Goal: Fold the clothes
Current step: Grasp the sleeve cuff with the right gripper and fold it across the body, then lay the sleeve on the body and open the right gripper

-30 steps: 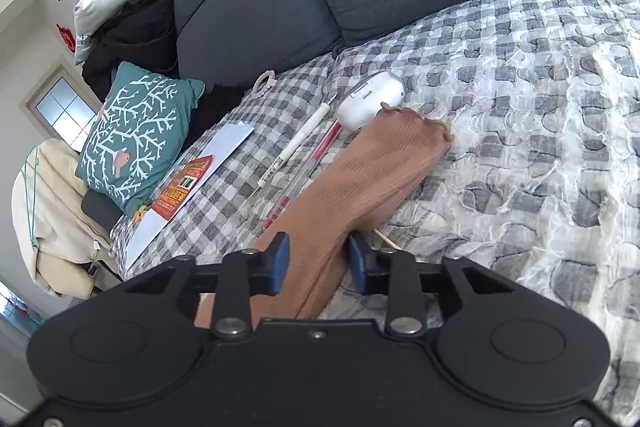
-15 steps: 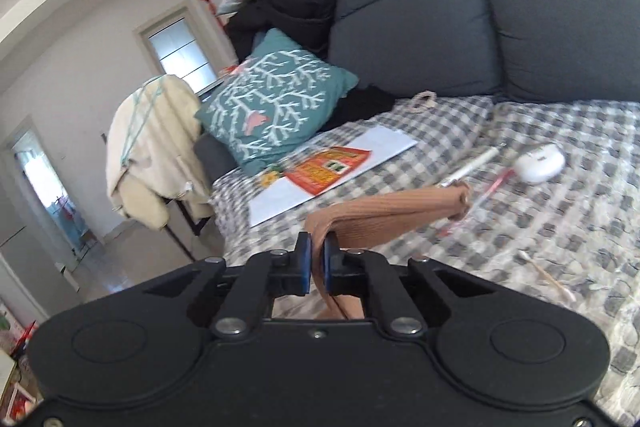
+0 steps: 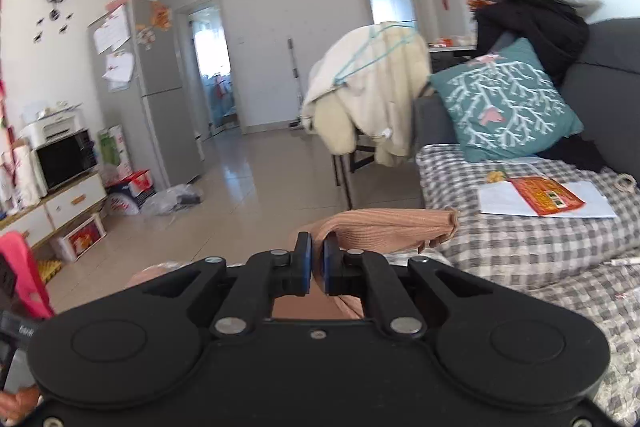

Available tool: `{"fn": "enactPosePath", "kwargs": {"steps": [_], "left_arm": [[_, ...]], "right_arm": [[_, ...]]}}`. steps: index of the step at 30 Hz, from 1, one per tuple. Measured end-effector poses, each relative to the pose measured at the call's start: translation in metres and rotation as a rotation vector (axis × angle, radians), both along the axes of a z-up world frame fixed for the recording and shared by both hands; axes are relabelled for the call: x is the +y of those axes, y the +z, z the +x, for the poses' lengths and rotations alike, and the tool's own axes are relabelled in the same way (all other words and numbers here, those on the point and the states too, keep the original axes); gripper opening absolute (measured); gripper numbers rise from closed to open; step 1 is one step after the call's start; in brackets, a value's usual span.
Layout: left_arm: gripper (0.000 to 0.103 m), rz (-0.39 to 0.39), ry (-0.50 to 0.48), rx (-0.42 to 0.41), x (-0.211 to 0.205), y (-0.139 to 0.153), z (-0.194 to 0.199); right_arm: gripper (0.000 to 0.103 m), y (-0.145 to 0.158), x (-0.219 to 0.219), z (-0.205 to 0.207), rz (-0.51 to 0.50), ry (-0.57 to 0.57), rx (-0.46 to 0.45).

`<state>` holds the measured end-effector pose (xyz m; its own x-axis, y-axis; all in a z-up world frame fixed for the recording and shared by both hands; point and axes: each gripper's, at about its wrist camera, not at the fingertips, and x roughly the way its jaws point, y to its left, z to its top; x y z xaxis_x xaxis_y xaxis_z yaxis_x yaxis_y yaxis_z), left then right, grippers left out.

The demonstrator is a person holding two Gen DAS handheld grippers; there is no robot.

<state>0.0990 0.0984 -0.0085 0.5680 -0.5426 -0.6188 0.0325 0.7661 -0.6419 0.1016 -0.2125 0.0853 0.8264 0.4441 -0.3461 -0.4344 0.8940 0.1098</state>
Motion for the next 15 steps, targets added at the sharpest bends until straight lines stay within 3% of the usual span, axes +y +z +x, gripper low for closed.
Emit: {"fn": "enactPosePath", "kwargs": {"steps": [10, 13, 15], "left_arm": [[0.098, -0.264, -0.015, 0.095, 0.031, -0.017, -0.003], [0.098, -0.274, -0.028, 0.102, 0.031, -0.014, -0.005], [0.098, -0.248, -0.043, 0.073, 0.031, -0.005, -0.007]], "right_arm": [[0.007, -0.071, 0.103, -0.068, -0.396, 0.259, 0.039], [0.009, -0.091, 0.119, -0.090, -0.524, 0.285, 0.041], [0.013, -0.096, 0.118, -0.096, -0.529, 0.278, 0.050]]}}
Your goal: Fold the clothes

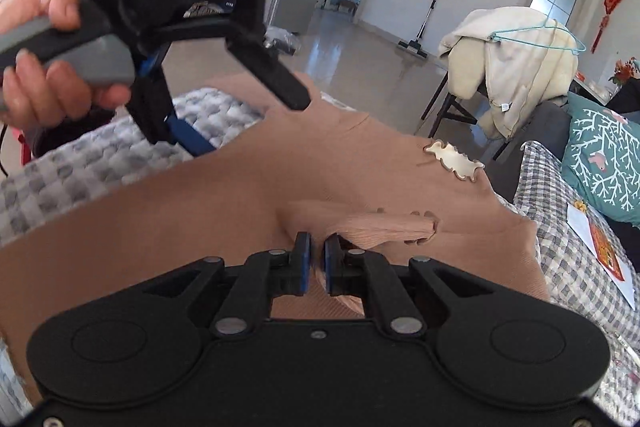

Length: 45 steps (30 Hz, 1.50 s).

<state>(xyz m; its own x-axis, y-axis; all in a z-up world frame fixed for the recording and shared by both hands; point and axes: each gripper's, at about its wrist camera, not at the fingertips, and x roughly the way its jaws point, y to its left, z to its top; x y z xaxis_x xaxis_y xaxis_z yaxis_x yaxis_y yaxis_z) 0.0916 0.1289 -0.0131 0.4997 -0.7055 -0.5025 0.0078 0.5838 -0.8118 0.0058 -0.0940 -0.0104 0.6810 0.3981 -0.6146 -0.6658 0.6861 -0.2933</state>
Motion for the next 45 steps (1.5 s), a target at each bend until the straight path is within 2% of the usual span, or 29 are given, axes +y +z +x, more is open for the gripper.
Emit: {"fn": "enactPosePath", "kwargs": {"steps": [2, 4, 7, 10, 12, 14, 15, 17, 19, 20, 21, 25, 27, 31, 35, 41, 45], "left_arm": [[0.098, 0.035, -0.009, -0.027, -0.001, 0.009, -0.003], [0.098, 0.082, -0.009, -0.053, -0.001, 0.017, -0.006], [0.098, 0.182, 0.038, -0.074, 0.000, 0.025, -0.010], [0.098, 0.217, 0.043, -0.089, 0.001, 0.027, -0.012], [0.098, 0.166, 0.012, -0.083, 0.002, 0.023, -0.012], [0.098, 0.074, -0.029, -0.061, 0.003, 0.017, -0.011], [0.098, 0.038, -0.043, -0.046, 0.005, 0.013, -0.010], [0.098, -0.028, -0.062, -0.008, 0.009, 0.006, -0.010], [0.098, -0.084, -0.069, 0.037, 0.013, -0.004, -0.007], [0.098, -0.101, -0.074, 0.055, 0.013, -0.008, -0.007], [0.098, -0.099, -0.077, 0.063, 0.013, -0.010, -0.007], [0.098, -0.053, -0.111, 0.080, 0.005, -0.016, -0.009], [0.095, -0.003, -0.137, 0.072, -0.001, -0.015, -0.011], [0.095, 0.106, -0.178, -0.001, -0.012, -0.007, -0.016], [0.095, 0.182, -0.231, -0.111, -0.027, 0.001, -0.022], [0.095, 0.219, -0.269, -0.112, -0.049, -0.013, -0.020], [0.095, 0.221, -0.285, -0.137, -0.057, -0.016, -0.017]], "right_arm": [[0.022, 0.001, -0.005, -0.002, 0.053, -0.020, 0.027], [0.037, 0.003, -0.011, 0.003, 0.124, -0.051, 0.060], [0.040, 0.011, -0.025, 0.019, 0.224, -0.100, 0.126], [0.042, 0.008, -0.035, 0.041, 0.344, -0.175, 0.231], [0.042, 0.005, -0.040, 0.048, 0.413, -0.208, 0.259], [0.042, 0.003, -0.046, 0.052, 0.513, -0.185, 0.286], [0.042, 0.004, -0.046, 0.052, 0.536, -0.163, 0.294], [0.042, 0.008, -0.044, 0.042, 0.544, -0.029, 0.326], [0.043, 0.011, -0.040, 0.032, 0.505, 0.068, 0.345], [0.043, 0.012, -0.037, 0.022, 0.453, 0.137, 0.344], [0.043, 0.013, -0.036, 0.018, 0.433, 0.156, 0.345], [0.043, 0.013, -0.049, 0.009, 0.312, 0.118, 0.296], [0.043, 0.015, -0.065, 0.013, 0.277, 0.024, 0.253], [0.043, 0.018, -0.110, 0.035, 0.216, -0.255, 0.104], [0.043, 0.004, -0.140, 0.066, 0.045, -0.472, -0.053], [0.041, -0.013, -0.159, 0.102, 0.067, -0.517, -0.050], [0.041, -0.021, -0.155, 0.116, 0.038, -0.475, -0.036]]}}
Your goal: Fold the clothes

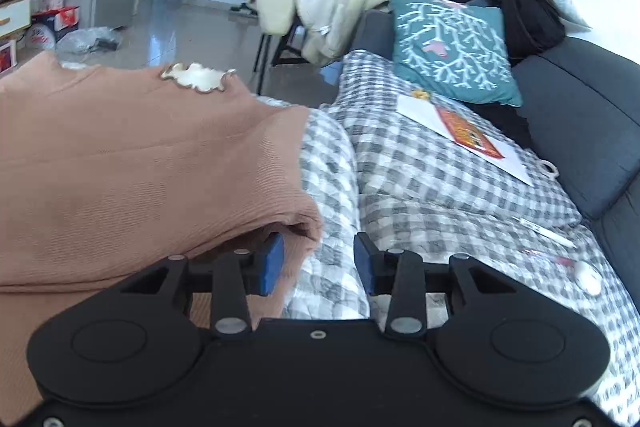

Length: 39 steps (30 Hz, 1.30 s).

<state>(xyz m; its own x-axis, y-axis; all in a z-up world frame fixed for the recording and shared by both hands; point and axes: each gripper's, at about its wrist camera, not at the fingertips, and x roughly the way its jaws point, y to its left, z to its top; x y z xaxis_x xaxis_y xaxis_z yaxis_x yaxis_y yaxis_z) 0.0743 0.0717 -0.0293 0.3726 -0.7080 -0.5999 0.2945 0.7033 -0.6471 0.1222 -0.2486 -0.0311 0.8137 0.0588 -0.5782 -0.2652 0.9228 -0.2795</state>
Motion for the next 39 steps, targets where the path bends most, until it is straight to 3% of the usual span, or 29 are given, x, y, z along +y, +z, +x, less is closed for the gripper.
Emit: {"fn": "enactPosePath", "kwargs": {"steps": [5, 7, 8, 12, 15, 17, 18, 19, 22, 25, 30, 33, 36, 39], "left_arm": [[0.095, -0.006, -0.049, -0.055, -0.010, 0.003, 0.000], [0.095, -0.010, -0.076, -0.075, -0.014, 0.005, -0.001], [0.095, -0.004, -0.089, -0.074, -0.017, 0.003, -0.001], [0.095, 0.039, -0.100, -0.048, -0.024, -0.006, -0.001], [0.095, 0.041, -0.106, -0.051, -0.022, -0.004, -0.001], [0.095, 0.040, -0.109, -0.056, -0.019, -0.001, -0.002], [0.095, 0.040, -0.106, -0.060, -0.017, 0.000, -0.003], [0.095, 0.038, -0.103, -0.069, -0.015, 0.002, -0.004], [0.095, 0.011, -0.094, -0.101, -0.010, 0.008, -0.006], [0.095, -0.013, -0.107, -0.121, -0.012, 0.011, -0.008], [0.095, 0.033, -0.139, -0.112, -0.026, 0.007, -0.009], [0.094, 0.084, -0.152, -0.088, -0.031, -0.002, -0.010], [0.094, 0.072, -0.151, -0.091, -0.027, 0.000, -0.009], [0.095, 0.068, -0.112, -0.097, -0.015, 0.006, -0.006]], "right_arm": [[0.036, -0.009, 0.010, 0.014, -0.032, 0.040, -0.054], [0.017, -0.005, 0.009, 0.015, -0.023, 0.040, -0.102], [0.013, -0.004, 0.006, 0.016, -0.015, 0.027, -0.107], [0.014, -0.014, -0.014, 0.032, 0.013, -0.060, -0.034], [0.015, -0.018, -0.015, 0.032, 0.014, -0.059, -0.027], [0.023, -0.013, -0.019, 0.029, 0.034, -0.051, -0.020], [0.033, -0.008, -0.023, 0.028, 0.053, -0.044, -0.007], [0.037, -0.003, -0.027, 0.026, 0.073, -0.037, 0.006], [0.037, 0.010, -0.048, 0.016, 0.114, -0.048, 0.032], [0.036, 0.024, -0.059, 0.009, 0.210, -0.079, -0.006], [0.029, 0.033, -0.043, 0.012, 0.347, -0.022, -0.049], [0.029, 0.018, -0.025, 0.021, 0.325, 0.013, 0.000], [0.028, 0.000, -0.019, 0.030, 0.272, -0.008, 0.075], [0.029, -0.004, -0.016, 0.030, 0.261, -0.024, 0.078]]}}
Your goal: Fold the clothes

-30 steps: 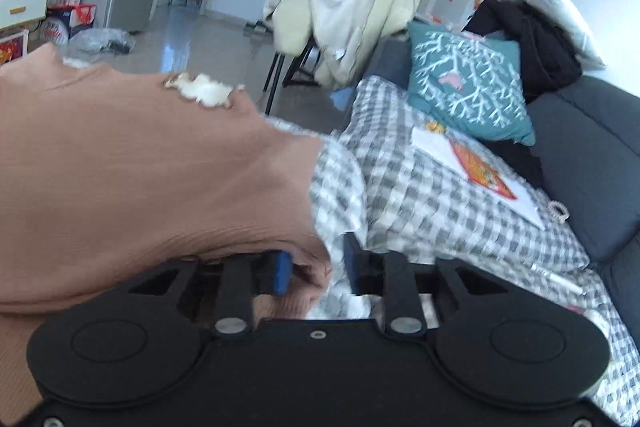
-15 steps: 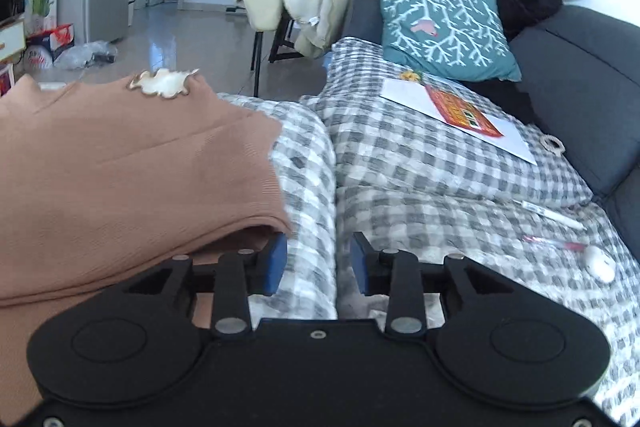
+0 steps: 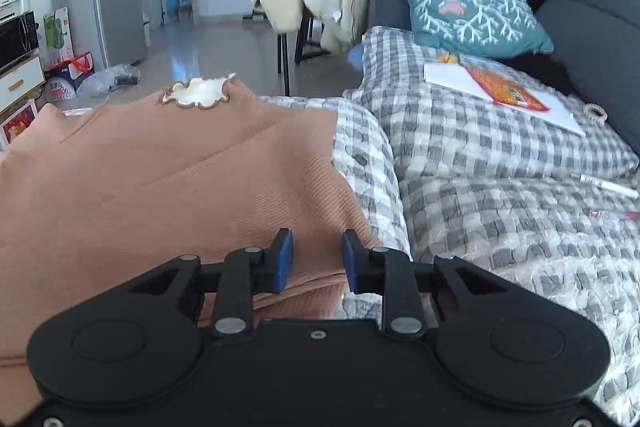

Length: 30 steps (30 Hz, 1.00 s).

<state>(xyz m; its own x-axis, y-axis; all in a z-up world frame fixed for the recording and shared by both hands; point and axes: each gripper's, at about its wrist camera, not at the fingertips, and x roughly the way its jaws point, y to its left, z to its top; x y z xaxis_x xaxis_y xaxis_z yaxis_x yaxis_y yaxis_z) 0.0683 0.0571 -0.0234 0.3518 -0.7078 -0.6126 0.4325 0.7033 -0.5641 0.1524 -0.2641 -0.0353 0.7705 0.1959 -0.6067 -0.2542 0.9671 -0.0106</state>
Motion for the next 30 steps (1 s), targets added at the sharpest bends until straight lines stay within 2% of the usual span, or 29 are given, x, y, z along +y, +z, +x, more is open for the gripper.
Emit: {"fn": "enactPosePath", "kwargs": {"steps": [2, 3, 4, 5, 8, 11, 13, 17, 23, 27, 30], "left_arm": [[0.095, -0.014, 0.057, -0.010, 0.016, 0.004, 0.004], [0.095, -0.023, 0.090, -0.014, 0.026, 0.006, 0.007], [0.095, -0.034, 0.129, -0.015, 0.036, 0.007, 0.010], [0.095, -0.047, 0.175, -0.013, 0.048, 0.009, 0.013], [0.095, -0.083, 0.318, -0.016, 0.082, 0.014, 0.020], [0.095, -0.116, 0.459, -0.014, 0.118, 0.017, 0.025], [0.095, -0.133, 0.557, 0.016, 0.141, 0.015, 0.028], [0.095, -0.221, 0.745, 0.099, 0.188, 0.003, 0.034], [0.093, -0.363, 0.970, 0.237, 0.249, -0.026, 0.041], [0.084, -0.451, 1.041, 0.297, 0.267, -0.045, 0.051], [0.082, -0.471, 1.074, 0.328, 0.271, -0.058, 0.056]], "right_arm": [[0.033, 0.010, -0.001, -0.001, 0.025, -0.007, -0.001], [0.039, 0.012, -0.001, -0.003, 0.037, -0.006, -0.002], [0.041, 0.010, 0.003, -0.002, 0.014, 0.004, 0.019], [0.041, 0.008, 0.007, -0.002, -0.013, 0.017, 0.044], [0.041, 0.005, 0.014, -0.005, -0.060, 0.015, 0.044], [0.045, 0.019, 0.014, -0.006, -0.040, -0.009, 0.056], [0.052, 0.027, 0.017, -0.007, -0.028, -0.028, 0.080], [0.055, 0.038, 0.029, -0.015, -0.029, -0.035, 0.122], [0.058, 0.053, 0.046, -0.028, -0.016, -0.031, 0.102], [0.059, 0.059, 0.051, -0.033, 0.012, -0.029, 0.088], [0.059, 0.061, 0.055, -0.034, 0.023, -0.031, 0.084]]}}
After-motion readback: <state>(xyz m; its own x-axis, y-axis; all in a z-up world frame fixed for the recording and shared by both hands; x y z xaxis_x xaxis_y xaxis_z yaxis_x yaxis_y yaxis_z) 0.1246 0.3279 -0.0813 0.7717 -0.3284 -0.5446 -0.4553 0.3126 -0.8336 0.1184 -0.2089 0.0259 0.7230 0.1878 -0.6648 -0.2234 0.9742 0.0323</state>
